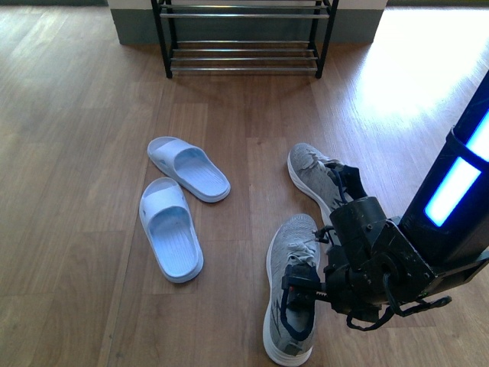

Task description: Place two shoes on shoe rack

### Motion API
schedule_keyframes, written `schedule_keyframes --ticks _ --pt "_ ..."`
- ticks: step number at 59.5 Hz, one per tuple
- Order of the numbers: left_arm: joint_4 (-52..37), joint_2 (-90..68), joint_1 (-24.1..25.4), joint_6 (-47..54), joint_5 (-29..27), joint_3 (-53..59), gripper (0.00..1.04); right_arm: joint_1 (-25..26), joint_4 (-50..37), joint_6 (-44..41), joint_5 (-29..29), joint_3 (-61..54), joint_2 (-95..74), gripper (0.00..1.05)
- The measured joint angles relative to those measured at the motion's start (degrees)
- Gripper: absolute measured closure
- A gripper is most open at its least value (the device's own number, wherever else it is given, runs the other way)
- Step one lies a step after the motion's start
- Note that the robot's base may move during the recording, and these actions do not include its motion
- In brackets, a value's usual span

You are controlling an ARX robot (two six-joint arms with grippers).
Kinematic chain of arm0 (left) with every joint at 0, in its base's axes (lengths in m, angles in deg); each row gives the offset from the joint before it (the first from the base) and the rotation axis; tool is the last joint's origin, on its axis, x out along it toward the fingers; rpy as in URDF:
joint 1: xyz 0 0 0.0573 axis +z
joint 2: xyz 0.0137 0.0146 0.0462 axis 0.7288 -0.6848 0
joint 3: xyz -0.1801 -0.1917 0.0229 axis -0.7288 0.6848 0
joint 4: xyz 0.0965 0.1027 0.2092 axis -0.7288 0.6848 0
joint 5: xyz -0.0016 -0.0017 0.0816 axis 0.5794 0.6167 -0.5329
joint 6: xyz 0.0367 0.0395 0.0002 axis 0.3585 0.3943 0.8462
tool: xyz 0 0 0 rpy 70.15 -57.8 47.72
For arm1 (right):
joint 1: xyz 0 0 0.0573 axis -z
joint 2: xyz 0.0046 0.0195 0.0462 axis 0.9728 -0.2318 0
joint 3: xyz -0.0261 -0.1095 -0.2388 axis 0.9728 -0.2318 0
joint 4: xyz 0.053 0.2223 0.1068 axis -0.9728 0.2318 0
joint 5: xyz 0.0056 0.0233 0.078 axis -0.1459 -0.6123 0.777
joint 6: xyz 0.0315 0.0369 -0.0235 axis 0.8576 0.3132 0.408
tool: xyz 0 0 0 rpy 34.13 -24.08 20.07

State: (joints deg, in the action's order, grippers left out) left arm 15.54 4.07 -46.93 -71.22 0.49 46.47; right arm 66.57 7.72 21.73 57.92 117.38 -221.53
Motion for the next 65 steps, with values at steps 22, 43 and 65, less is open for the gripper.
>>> schedule_keyframes --ticks 22,43,65 --pt "0.0 0.0 0.0 0.0 0.0 0.0 0.09 0.2 -1.8 -2.2 2.0 1.0 -1.1 0.87" --pt "0.0 0.0 0.0 0.0 0.0 0.0 0.09 3.7 -7.8 -5.5 1.9 -5.6 2.9 1.03" --pt "0.0 0.0 0.0 0.0 0.0 0.0 0.09 14.7 -7.7 -12.0 7.6 -33.5 45.9 1.03"
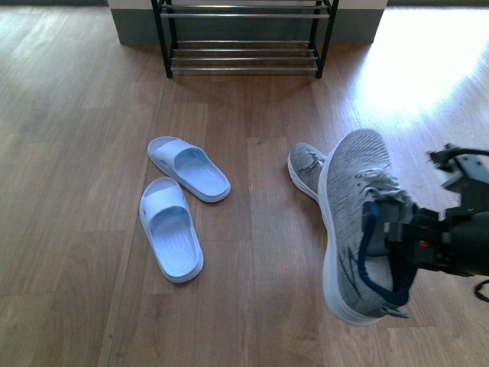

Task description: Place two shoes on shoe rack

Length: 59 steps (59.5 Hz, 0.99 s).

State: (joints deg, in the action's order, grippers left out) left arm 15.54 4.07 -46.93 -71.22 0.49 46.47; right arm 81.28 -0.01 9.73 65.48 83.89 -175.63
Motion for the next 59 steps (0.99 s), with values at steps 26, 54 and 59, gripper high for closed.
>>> schedule_keyframes --ticks 26,54,59 --pt "0.0 0.0 0.0 0.0 0.0 0.0 0.09 4.6 12.4 1.8 3.5 -11.1 40.8 1.03" --pt "0.0 0.0 0.0 0.0 -0.1 0.0 0.09 4.5 12.6 1.9 4.0 -11.4 40.8 1.03" --pt "0.0 0.0 0.0 0.0 -0.1 0.0 0.09 4.5 12.6 1.9 3.8 -11.4 40.8 1.03"
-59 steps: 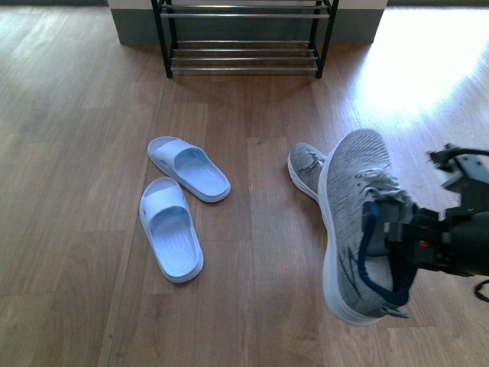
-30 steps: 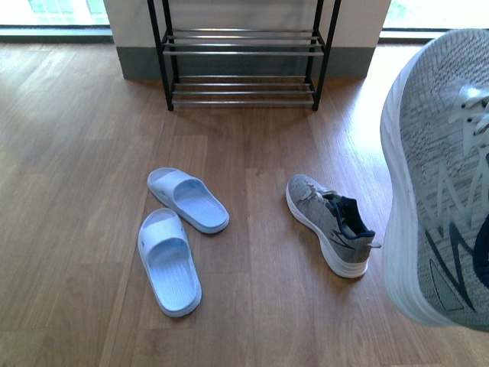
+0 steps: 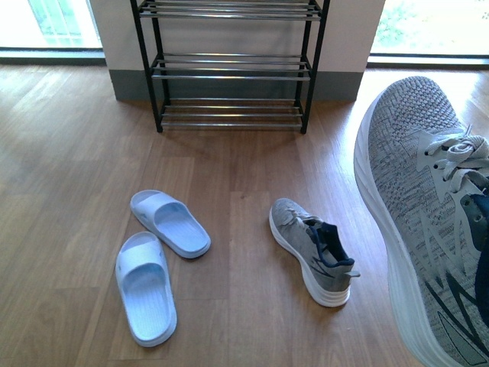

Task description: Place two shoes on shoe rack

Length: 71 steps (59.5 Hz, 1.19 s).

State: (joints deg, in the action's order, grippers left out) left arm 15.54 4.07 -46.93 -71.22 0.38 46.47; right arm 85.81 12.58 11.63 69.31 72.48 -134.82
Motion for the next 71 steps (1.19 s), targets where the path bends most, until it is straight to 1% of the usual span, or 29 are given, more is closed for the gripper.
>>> schedule_keyframes --ticks 49,52,53,54,55,57,60,62,65,69,71 --pt "0.0 0.0 0.0 0.0 0.1 0.0 0.09 0.3 0.0 0.1 -0.5 0.1 0.0 1.03" --pt "10.1 -5.5 -3.9 -6.3 -9.9 -4.0 0.09 0.3 0.0 0.1 -0.5 0.1 0.0 1.03" --pt "11.8 -7.1 -4.8 -7.6 -11.6 -4.9 0.09 0.3 0.0 0.1 -0.5 0.1 0.0 1.03" --pt "14.6 -10.4 -6.4 -9.5 -14.7 -6.4 0.09 0.3 0.0 0.1 -0.5 0.1 0.0 1.03" --pt "16.3 -13.6 -7.9 -11.7 -16.9 -7.7 0.09 0.3 0.0 0.1 -0.5 0.1 0.0 1.03" --pt "16.4 -18.9 -10.4 -15.1 -18.8 -8.9 0.09 0.3 0.0 0.1 -0.4 0.1 0.0 1.03" --pt "13.7 -25.8 -13.9 -19.0 -20.0 -10.0 0.09 0.2 0.0 0.1 -0.3 0.1 0.0 1.03" --pt "9.3 -33.1 -16.9 -21.4 -19.7 -11.3 0.09 0.2 0.0 0.1 -0.2 0.1 0.0 1.03" --pt "4.5 -40.7 -19.1 -23.7 -19.1 -12.9 0.09 0.2 0.0 0.1 -0.2 0.1 0.0 1.03" --pt "-5.2 -56.9 -22.7 -26.1 -18.9 -17.3 0.09 0.2 0.0 0.1 -0.2 0.1 0.0 1.03" --pt "-8.3 -62.9 -23.7 -26.9 -18.2 -19.4 0.09 0.2 0.0 0.1 -0.2 0.1 0.0 1.03"
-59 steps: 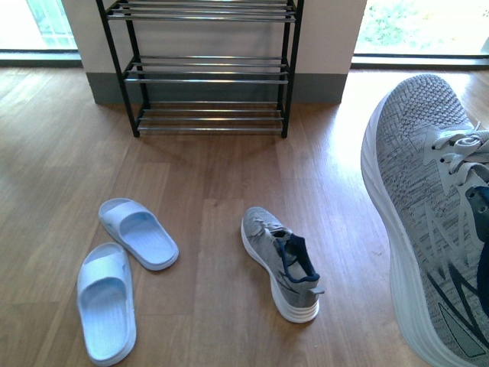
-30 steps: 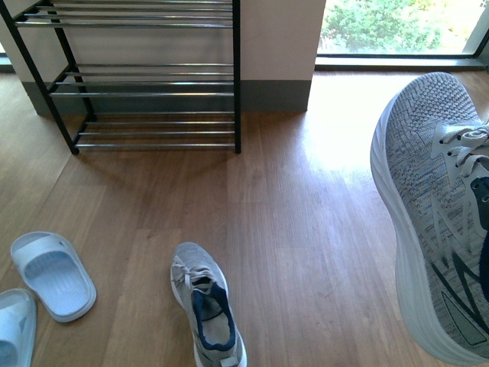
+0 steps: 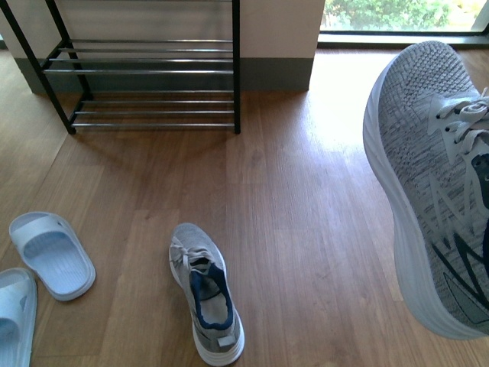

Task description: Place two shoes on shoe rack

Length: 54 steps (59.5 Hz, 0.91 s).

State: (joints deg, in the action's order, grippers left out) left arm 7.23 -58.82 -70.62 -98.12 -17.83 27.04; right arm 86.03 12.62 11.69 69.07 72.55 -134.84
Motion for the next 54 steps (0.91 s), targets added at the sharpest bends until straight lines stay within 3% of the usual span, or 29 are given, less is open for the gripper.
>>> schedule_keyframes --ticks 8,23,54 --pt "-6.0 -23.8 -3.1 -1.7 3.0 -10.1 0.09 0.0 0.0 0.0 0.0 0.0 0.0 1.03" --pt "-4.7 -54.9 -6.0 -5.6 6.0 -27.0 0.09 0.0 0.0 0.0 0.0 0.0 0.0 1.03" --pt "3.2 -84.9 -5.5 -9.8 9.4 -51.0 0.09 0.0 0.0 0.0 0.0 0.0 0.0 1.03"
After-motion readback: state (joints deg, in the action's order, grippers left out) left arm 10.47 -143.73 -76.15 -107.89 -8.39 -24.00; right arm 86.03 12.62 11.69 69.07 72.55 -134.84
